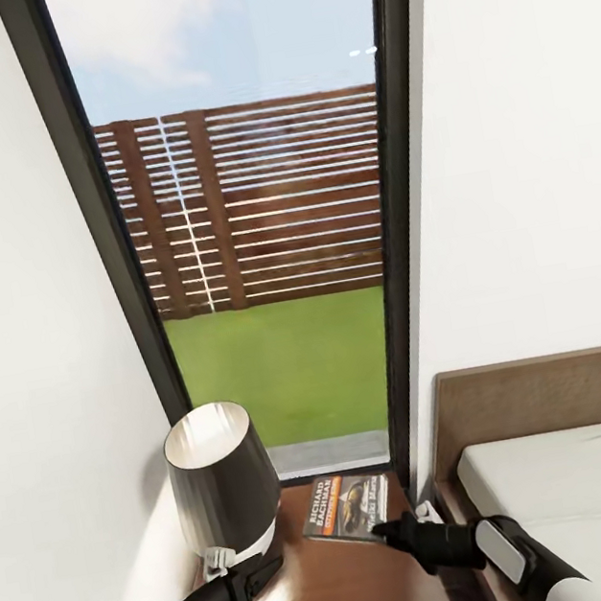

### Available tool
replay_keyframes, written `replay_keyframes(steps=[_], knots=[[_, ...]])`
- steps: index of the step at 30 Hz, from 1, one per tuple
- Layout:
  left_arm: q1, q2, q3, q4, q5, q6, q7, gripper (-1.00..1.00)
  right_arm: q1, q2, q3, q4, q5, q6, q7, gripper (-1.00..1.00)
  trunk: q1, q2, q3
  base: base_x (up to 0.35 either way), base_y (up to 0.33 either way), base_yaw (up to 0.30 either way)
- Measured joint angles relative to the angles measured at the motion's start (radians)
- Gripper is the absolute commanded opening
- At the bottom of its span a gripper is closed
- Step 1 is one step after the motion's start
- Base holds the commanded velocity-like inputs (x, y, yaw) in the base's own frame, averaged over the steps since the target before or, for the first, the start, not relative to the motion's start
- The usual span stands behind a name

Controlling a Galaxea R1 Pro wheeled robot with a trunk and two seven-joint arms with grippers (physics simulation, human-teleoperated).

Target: In the bedroom, move the book from the bed onto either nightstand, and place the two sandals side by side next to the bed.

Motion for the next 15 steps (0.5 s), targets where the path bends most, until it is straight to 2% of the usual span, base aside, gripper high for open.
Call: replay_keyframes(steps=[4,7,10,15], knots=[[0.0,0.0,-0.001,0.0,0.0,0.0,0.002,1.0,0.0,-0.004,0.001,-0.003,-0.067,0.006,0.0,-1.0,0.015,-0.028,-0.013,0.0,0.0,0.0],[0.0,0.0,-0.001,0.0,0.0,0.0,0.002,1.0,0.0,-0.004,0.001,-0.006,-0.102,0.022,0.0,-1.0,0.027,-0.049,-0.022,0.0,0.0,0.0],[0.0,0.0,-0.001,0.0,0.0,0.0,0.001,1.0,0.0,-0.003,0.002,-0.007,-0.109,0.027,-0.001,-1.0,0.038,-0.07,-0.031,0.0,0.0,0.0],[0.0,0.0,0.0,0.0,0.0,0.0,-0.001,1.0,0.0,-0.001,0.002,-0.006,-0.113,0.028,-0.004,-1.0,0.042,-0.077,-0.035,0.0,0.0,0.0]])
